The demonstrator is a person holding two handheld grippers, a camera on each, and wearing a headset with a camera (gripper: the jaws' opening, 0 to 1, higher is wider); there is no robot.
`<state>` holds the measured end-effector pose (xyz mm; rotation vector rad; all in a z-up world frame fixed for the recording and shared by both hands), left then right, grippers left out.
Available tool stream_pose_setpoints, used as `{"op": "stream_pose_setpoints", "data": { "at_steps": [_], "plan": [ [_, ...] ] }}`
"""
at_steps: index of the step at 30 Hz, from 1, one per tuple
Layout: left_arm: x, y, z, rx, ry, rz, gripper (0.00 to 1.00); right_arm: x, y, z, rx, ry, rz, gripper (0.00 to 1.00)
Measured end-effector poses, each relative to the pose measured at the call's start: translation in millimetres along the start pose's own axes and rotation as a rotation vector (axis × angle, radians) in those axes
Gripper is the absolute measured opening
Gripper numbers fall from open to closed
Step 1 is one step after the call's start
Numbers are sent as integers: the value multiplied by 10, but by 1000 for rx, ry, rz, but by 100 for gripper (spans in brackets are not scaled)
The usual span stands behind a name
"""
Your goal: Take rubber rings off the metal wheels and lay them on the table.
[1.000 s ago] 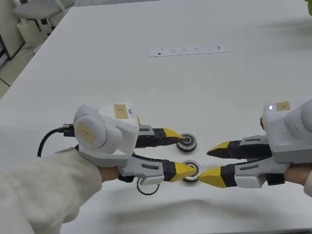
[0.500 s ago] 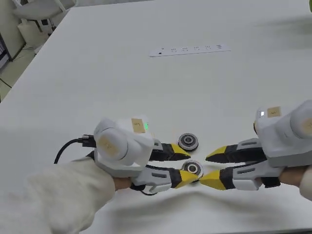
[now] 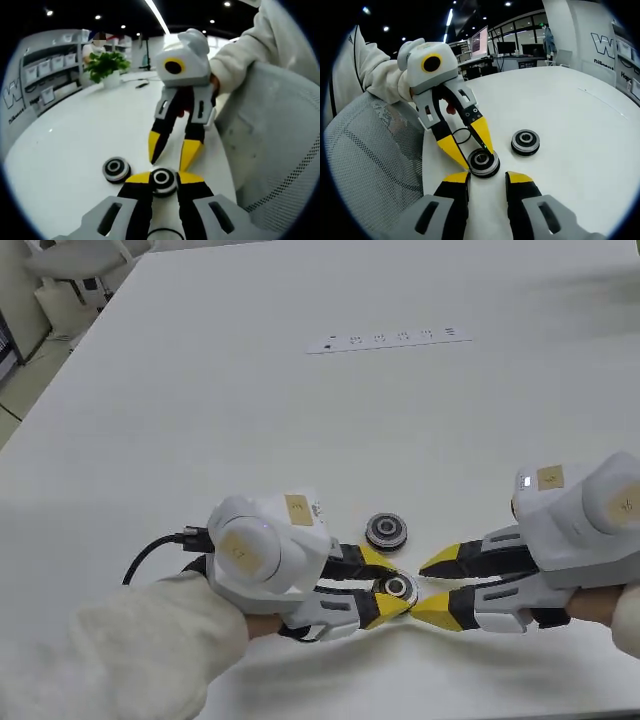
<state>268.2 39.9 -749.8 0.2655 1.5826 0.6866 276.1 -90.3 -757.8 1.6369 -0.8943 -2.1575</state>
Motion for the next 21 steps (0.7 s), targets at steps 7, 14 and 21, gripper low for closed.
{"op": "stream_pose_setpoints", "data": {
  "at_steps": [7, 14, 21],
  "plan": [
    [14, 10, 23, -11, 16, -4, 16, -2, -25, 3, -5, 21, 6, 23],
    [15, 18, 18, -15, 0, -4, 15, -4, -36, 3, -7, 34, 6, 21],
    [17, 13, 33, -14, 10, -11, 15, -7, -45, 14, -6, 65, 15, 20]
  ]
}}
Point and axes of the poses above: the centre of the closed fingertips' face, and the gripper's own axes: y roughly backward along the fingers, z roughly to its left, x roughly out of its underside, the point moved 8 cm from there along y, roughly backward along the fingers, and after that the axes turned 3 degrees about z, right-handed, at the moved point
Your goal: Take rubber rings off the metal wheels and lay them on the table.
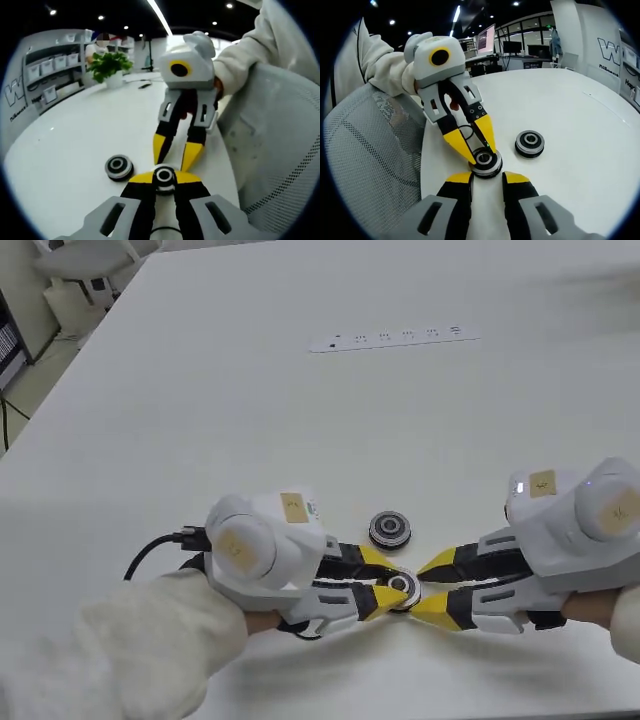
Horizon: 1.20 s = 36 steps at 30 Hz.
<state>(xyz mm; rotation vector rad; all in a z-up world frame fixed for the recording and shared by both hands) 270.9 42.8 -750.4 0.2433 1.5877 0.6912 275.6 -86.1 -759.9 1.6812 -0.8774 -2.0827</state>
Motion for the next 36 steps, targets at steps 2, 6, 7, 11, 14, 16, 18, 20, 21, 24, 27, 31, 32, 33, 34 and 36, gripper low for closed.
{"op": "stream_pose_setpoints", "data": {
  "at_steps": [2, 6, 7, 11, 14, 16, 18, 20, 21, 24, 27, 31, 32, 33, 34, 36],
  "plan": [
    [-1, -3, 4, -1, 2, -1, 15, -8, 0, 23, -17, -2, -4, 17],
    [0, -8, 13, -3, 4, -3, 15, -9, 3, 16, -11, 13, -4, 16],
    [-1, -9, 14, -3, 3, -3, 15, -9, 4, 15, -11, 16, -4, 16],
    [0, -9, 16, -5, 6, -8, 15, -7, 6, 18, -8, 19, -4, 14],
    [3, -9, 17, -5, 8, -13, 15, 2, 15, 19, -10, 8, 0, 12],
    [4, -9, 17, -5, 8, -14, 15, 8, 18, 13, -12, -1, 1, 11],
    [3, -9, 15, -7, 8, -14, 15, 19, 16, 11, -6, 1, 7, 8],
    [2, -9, 14, -8, 8, -14, 15, 19, 19, -9, 11, 19, -1, 1],
    [3, -8, 12, -9, 8, -15, 15, 32, 26, -5, 6, -1, 10, 1],
    [6, -8, 12, -9, 8, -17, 15, 28, 28, -6, 9, 5, 9, 1],
    [7, -6, 7, -9, 10, -21, 15, 38, 32, -26, 14, -59, 5, 0],
    [10, -14, 4, -10, 10, -27, 15, 52, 45, -47, 14, -123, 2, 0],
    [11, -14, 1, -9, 10, -29, 15, 52, 48, -46, 13, -132, -1, 0],
    [12, -14, 1, -9, 11, -31, 15, 53, 51, -46, 13, -147, -4, 0],
    [14, -14, 1, -8, 13, -32, 15, 54, 55, -41, 11, -167, -6, 0],
    [15, -14, 0, -8, 14, -34, 15, 52, 63, -50, 11, -184, -8, 0]
  ]
}}
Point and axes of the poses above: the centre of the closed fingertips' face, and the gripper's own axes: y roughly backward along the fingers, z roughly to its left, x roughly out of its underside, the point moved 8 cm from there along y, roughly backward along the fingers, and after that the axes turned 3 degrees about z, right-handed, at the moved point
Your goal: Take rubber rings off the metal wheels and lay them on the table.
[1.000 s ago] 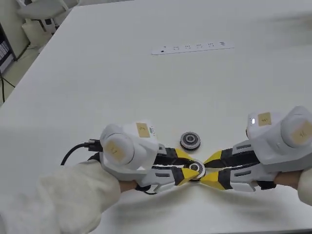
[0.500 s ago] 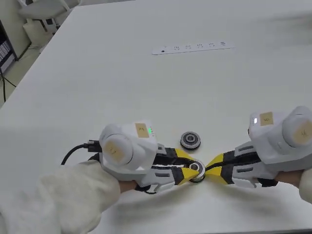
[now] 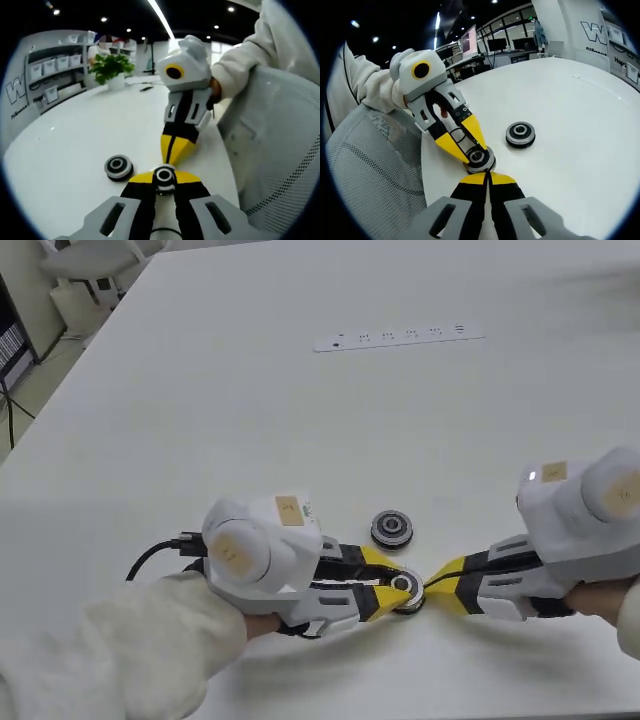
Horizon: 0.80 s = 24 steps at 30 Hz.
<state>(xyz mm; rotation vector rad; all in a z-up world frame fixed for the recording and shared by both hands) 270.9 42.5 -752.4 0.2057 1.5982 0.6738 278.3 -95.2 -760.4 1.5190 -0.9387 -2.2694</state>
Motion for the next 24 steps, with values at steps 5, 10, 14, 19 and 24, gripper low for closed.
{"op": "stream_pose_setpoints", "data": {
  "at_steps": [5, 10, 14, 19, 24],
  "plan": [
    [3, 2, -4, 0, 0, 0, 15, 0, 11, -18, -2, -27, -6, 0],
    [6, 1, -3, -1, 0, 0, 14, 3, 19, -25, -2, -52, -14, 0],
    [8, 0, -4, -1, 0, 0, 14, 3, 29, -26, -3, -76, -24, 0],
    [7, 1, -7, -2, -1, -1, 14, -2, 27, -26, -8, -108, -31, 0],
    [8, 1, -7, -2, -1, -2, 14, -8, 31, -27, -13, -127, -38, 0]
  ]
}}
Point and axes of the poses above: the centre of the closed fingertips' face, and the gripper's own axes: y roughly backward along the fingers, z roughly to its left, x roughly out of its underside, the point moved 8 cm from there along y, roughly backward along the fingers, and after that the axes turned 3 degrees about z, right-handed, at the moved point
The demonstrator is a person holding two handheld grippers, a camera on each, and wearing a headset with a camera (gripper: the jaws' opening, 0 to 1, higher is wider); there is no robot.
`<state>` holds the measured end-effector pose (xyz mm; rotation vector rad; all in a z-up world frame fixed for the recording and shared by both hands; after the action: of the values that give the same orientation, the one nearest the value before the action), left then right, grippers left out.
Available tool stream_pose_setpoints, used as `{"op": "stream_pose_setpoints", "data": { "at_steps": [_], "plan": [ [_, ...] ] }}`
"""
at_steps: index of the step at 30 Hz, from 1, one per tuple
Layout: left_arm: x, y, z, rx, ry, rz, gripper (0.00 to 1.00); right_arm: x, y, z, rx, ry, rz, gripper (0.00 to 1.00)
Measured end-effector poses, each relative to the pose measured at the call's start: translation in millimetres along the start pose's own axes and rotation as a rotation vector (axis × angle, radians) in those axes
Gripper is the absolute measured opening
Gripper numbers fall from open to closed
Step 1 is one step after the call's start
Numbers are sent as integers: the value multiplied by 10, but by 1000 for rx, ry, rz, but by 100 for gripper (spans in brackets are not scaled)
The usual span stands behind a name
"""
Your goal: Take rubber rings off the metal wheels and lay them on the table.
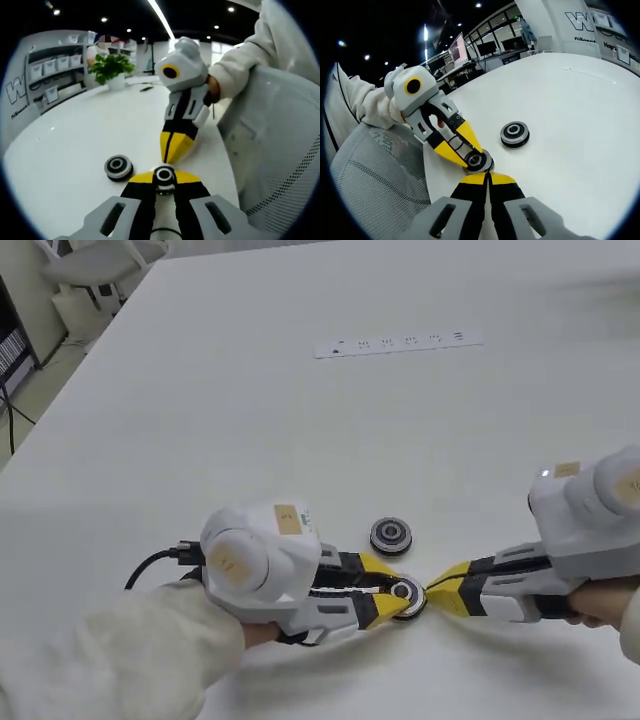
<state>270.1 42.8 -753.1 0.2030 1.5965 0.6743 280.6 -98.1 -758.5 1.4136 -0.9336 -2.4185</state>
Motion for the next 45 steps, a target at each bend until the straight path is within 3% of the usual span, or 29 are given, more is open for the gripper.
{"op": "stream_pose_setpoints", "data": {
  "at_steps": [17, 21, 29, 45],
  "plan": [
    [5, 4, -7, -3, 0, -3, 14, -25, 18, 13, -16, -54, -33, 0],
    [6, 4, -6, -3, -3, -2, 14, -27, 23, 8, -33, -137, -55, 0],
    [10, 4, -9, -5, -2, -2, 14, -27, 17, 27, -46, -186, -65, 0],
    [18, 4, -9, -13, 0, -7, 14, -42, 6, 55, -63, -216, -75, 0]
  ]
}}
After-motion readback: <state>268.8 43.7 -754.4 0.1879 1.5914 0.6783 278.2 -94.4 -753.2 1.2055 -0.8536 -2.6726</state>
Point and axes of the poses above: the centre of the closed fingertips' face, and the gripper's own axes: y roughly backward along the fingers, z roughly to its left, x roughly out of its underside, the point moved 8 cm from there along y, roughly backward along the fingers, and after that the axes turned 3 degrees about z, right-handed, at the moved point
